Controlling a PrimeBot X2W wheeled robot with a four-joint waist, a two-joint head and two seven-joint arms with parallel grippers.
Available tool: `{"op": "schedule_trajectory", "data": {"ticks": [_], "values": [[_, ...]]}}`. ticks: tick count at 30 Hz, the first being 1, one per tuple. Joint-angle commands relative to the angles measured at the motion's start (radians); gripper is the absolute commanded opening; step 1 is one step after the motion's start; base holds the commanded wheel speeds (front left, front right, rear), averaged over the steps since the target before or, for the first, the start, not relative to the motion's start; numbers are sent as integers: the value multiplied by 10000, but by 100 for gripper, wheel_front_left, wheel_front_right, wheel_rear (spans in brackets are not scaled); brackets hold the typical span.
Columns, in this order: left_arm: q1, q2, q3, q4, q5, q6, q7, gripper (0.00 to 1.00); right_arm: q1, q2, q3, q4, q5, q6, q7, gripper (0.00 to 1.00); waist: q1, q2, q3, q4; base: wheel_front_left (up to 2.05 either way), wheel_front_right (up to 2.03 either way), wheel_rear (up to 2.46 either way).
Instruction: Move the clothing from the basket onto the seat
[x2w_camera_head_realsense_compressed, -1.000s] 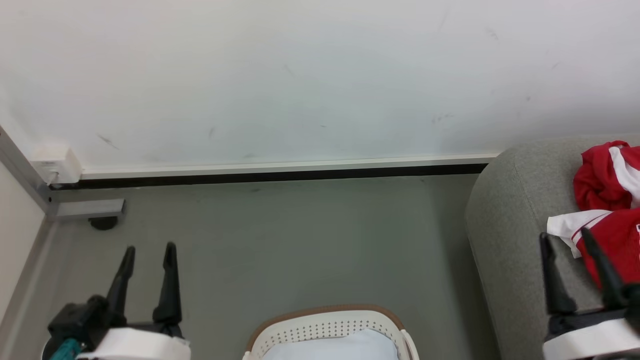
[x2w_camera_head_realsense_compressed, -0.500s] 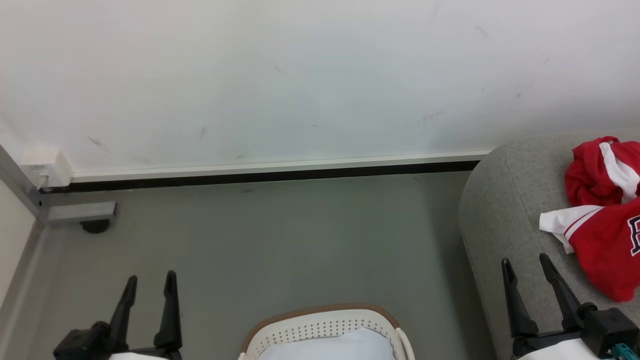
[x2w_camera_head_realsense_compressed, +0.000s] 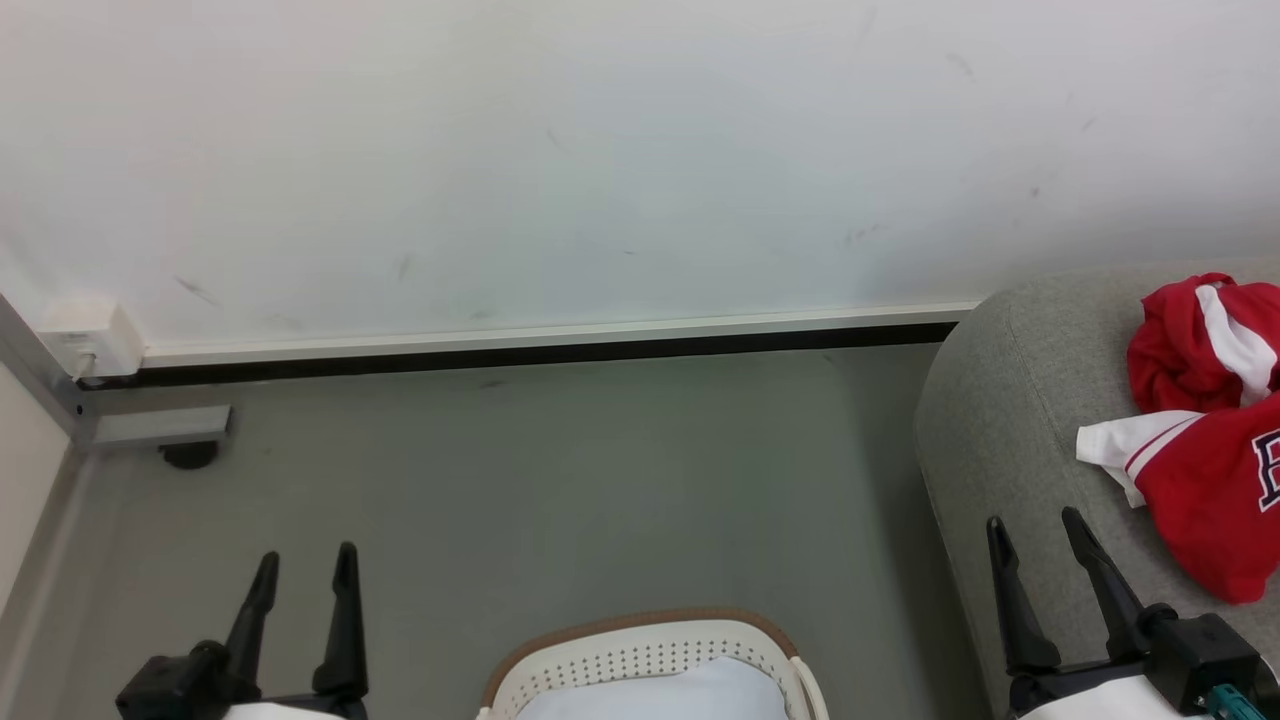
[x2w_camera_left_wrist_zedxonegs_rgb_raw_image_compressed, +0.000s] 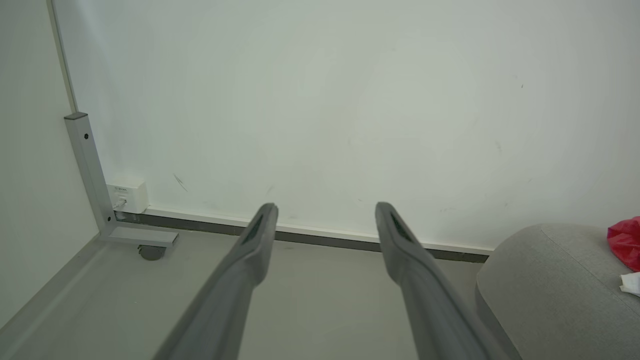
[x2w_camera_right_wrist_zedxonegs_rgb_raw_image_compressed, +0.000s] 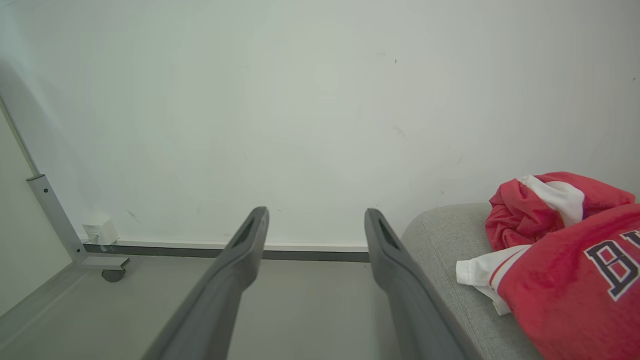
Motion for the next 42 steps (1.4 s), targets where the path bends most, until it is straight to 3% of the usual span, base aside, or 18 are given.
{"op": "schedule_trajectory", "data": {"ticks": [1,10,11,15,42], "values": [[-51,5,25,33,90,-45,-6,100,-55,3,9,27,89,-23,-31,100,0,0,-4,-2,0,0,0],[-66,-23,127,172,175,-42,-4,100,-113,20,64,98,133,-23,-32,100,0,0,-35,-46,0,0,0],[-16,-44,93,189,80,-59,1,0,3,58,58,111,39,0,2,0,0,0,-37,-45,0,0,0],[120,-139,91,530,-58,-65,77,0,208,128,73,354,182,2,74,0,0,0,-37,-38,0,0,0],[-194,-106,156,500,-4612,-61,1269,0,85,40,-477,205,4685,-3,1143,0,0,0,-44,235,0,0,0]]}}
